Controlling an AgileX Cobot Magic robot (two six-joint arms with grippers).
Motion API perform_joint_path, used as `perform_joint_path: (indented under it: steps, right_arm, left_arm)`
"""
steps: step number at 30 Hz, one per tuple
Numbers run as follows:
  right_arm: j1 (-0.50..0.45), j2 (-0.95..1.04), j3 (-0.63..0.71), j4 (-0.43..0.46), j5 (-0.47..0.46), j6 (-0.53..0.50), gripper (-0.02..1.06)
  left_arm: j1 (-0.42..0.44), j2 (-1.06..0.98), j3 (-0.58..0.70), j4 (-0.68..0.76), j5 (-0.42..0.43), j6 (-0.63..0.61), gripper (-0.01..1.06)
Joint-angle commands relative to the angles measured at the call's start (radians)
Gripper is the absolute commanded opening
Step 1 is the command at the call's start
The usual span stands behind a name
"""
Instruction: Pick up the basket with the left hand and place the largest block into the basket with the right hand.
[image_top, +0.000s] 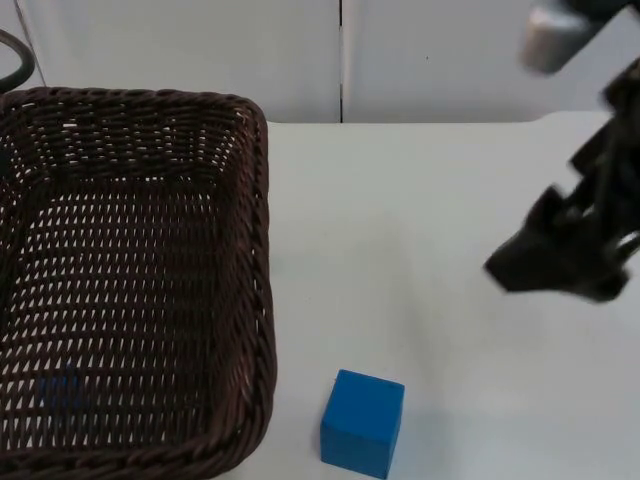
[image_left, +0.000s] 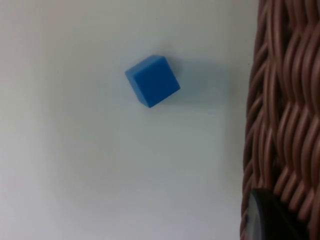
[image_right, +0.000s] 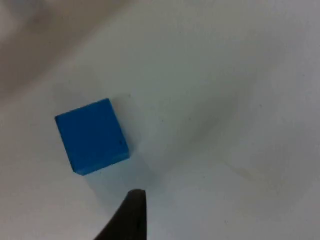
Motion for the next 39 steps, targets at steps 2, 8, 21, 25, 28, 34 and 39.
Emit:
perform_joint_path:
  steps: [2,8,21,25,28,34,39]
  right_arm:
    - [0.042,0.056,-0.008,0.006,-0.053,-0.05,1.05]
    - [0.128,0.17,-0.008,0.006,-0.067,-0.168,1.05]
    - [0.176,0.381,-0.023,0.077,-0.214,-0.354,1.05]
    - [0.176,0.436,-0.054,0.126,-0.216,-0.382,1.05]
    - [0.176,0.49,-0.087,0.213,-0.212,-0.46,1.05]
    - [0.176,0.556,-0.119,0.375,-0.2,-0.628,1.05]
    - [0.176,0.581,-0.119,0.389,-0.216,-0.632,1.05]
  left_arm:
    - [0.004,-0.013,0.001,-0.012,0.005,0.002,0.0]
    - [0.004,-0.013,0.001,-0.008,0.005,0.002,0.0]
    - [0.004,-0.013,0.001,-0.008,0.013,0.002,0.0]
    - [0.004,-0.013,0.001,-0.008,0.013,0.002,0.0]
    - [0.004,-0.013,0.001,-0.008,0.013,0.002,0.0]
    - [0.004,-0.013,0.001,-0.008,0.013,0.002,0.0]
    - [0.004,-0.013,0.001,-0.008,0.013,0.002,0.0]
